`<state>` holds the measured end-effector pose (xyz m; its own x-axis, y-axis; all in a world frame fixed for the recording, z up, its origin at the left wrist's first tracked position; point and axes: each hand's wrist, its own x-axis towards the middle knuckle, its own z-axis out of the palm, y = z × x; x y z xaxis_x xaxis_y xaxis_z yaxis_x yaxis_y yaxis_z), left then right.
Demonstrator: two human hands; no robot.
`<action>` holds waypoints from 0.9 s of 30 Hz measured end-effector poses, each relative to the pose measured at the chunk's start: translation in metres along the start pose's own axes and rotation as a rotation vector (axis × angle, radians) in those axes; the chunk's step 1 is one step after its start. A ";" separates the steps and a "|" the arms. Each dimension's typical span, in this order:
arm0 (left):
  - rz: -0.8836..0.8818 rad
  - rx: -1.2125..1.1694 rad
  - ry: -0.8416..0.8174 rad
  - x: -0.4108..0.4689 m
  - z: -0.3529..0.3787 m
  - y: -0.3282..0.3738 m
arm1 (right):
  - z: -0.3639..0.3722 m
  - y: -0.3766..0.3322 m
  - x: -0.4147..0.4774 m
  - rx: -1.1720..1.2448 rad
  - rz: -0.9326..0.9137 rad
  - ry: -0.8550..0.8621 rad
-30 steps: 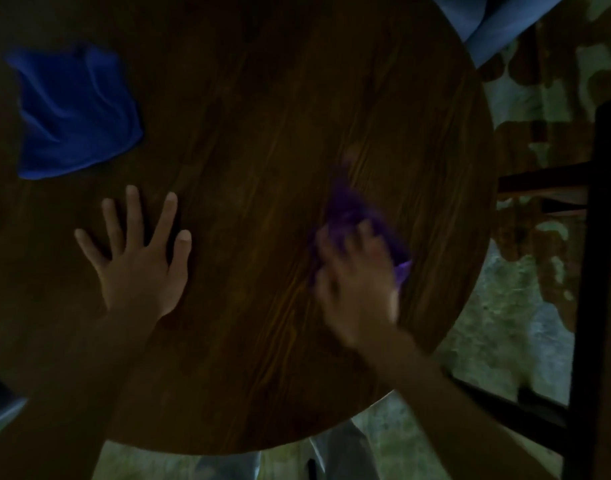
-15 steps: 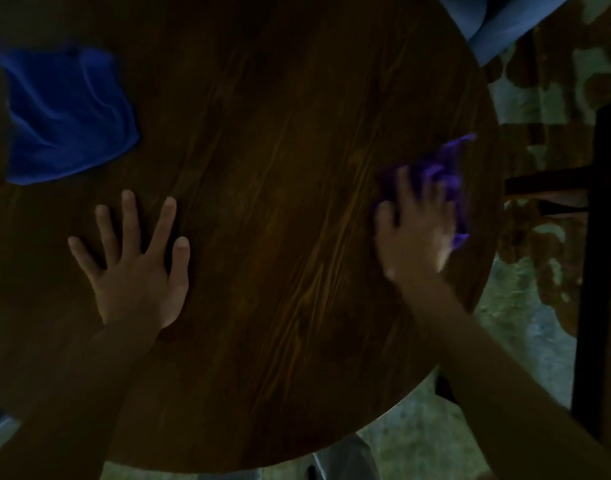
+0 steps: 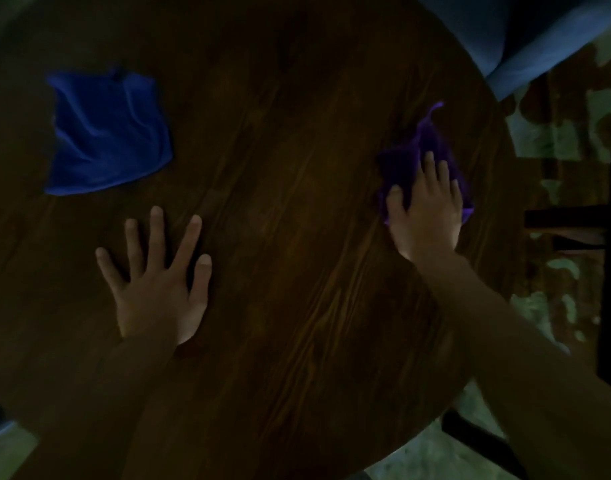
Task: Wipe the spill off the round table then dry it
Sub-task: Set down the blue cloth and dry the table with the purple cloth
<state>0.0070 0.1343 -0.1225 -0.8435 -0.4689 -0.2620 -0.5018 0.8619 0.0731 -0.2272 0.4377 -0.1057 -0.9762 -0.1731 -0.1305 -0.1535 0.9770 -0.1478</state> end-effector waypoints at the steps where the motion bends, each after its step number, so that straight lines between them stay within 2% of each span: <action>1: 0.002 0.002 0.009 0.000 0.001 -0.001 | 0.003 -0.016 -0.008 -0.015 0.048 0.025; 2: 0.003 0.003 0.015 0.001 0.003 -0.002 | 0.008 -0.032 -0.023 -0.015 -0.015 0.049; 3: 0.001 0.004 0.019 0.001 0.004 -0.002 | 0.014 -0.046 -0.044 0.003 -0.191 0.047; 5: -0.001 0.012 0.027 0.000 0.004 -0.003 | 0.031 -0.065 -0.093 0.035 -0.704 -0.076; 7: 0.003 0.016 0.030 0.000 0.004 -0.002 | 0.039 -0.064 -0.120 -0.041 -1.157 -0.212; 8: 0.007 0.014 0.022 0.000 0.003 -0.001 | 0.037 -0.056 -0.110 -0.066 -1.315 -0.240; 9: 0.006 0.010 0.012 0.000 0.003 0.000 | 0.033 -0.049 -0.089 -0.072 -1.391 -0.238; 10: -0.002 0.010 0.004 0.000 0.002 0.001 | 0.028 -0.042 -0.062 -0.072 -1.375 -0.225; 11: -0.010 0.010 -0.003 0.000 0.000 0.002 | 0.023 -0.036 -0.032 -0.056 -1.268 -0.181; 12: -0.018 0.009 -0.006 0.000 -0.001 0.003 | 0.016 -0.030 0.000 -0.031 -1.084 -0.101; 14: -0.034 0.002 0.002 -0.001 -0.004 0.005 | 0.001 -0.022 0.055 -0.019 -0.591 0.019; 16: -0.041 -0.005 0.015 -0.003 -0.005 0.005 | -0.005 -0.034 0.079 -0.003 -0.099 0.006; 17: -0.044 -0.007 0.011 -0.002 -0.005 0.004 | -0.003 -0.047 0.078 -0.005 -0.013 0.006; 18: -0.048 -0.011 -0.001 -0.001 -0.005 0.004 | 0.000 -0.062 0.070 -0.013 -0.042 0.009; 19: -0.051 -0.011 -0.019 -0.001 -0.006 0.003 | 0.004 -0.078 0.054 -0.023 -0.178 0.019; 20: -0.054 -0.007 -0.035 -0.001 -0.007 0.003 | 0.011 -0.091 0.030 -0.013 -0.410 0.010; 23: -0.057 0.015 -0.043 -0.003 -0.007 0.002 | 0.031 -0.110 -0.061 -0.065 -1.270 -0.213; 24: -0.051 0.024 -0.045 -0.003 -0.007 0.003 | 0.032 -0.107 -0.069 -0.117 -1.477 -0.281; 25: -0.042 0.031 -0.046 -0.002 -0.007 0.003 | 0.030 -0.103 -0.057 -0.122 -1.613 -0.318; 26: -0.041 0.031 -0.044 -0.002 -0.007 0.003 | 0.026 -0.101 -0.034 -0.108 -1.650 -0.322; 27: -0.046 0.026 -0.039 -0.001 -0.006 0.003 | 0.023 -0.099 -0.003 -0.104 -1.590 -0.294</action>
<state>0.0052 0.1361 -0.1161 -0.8116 -0.5005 -0.3013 -0.5340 0.8447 0.0352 -0.2053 0.3388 -0.1130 0.2305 -0.9686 -0.0937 -0.9477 -0.2016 -0.2473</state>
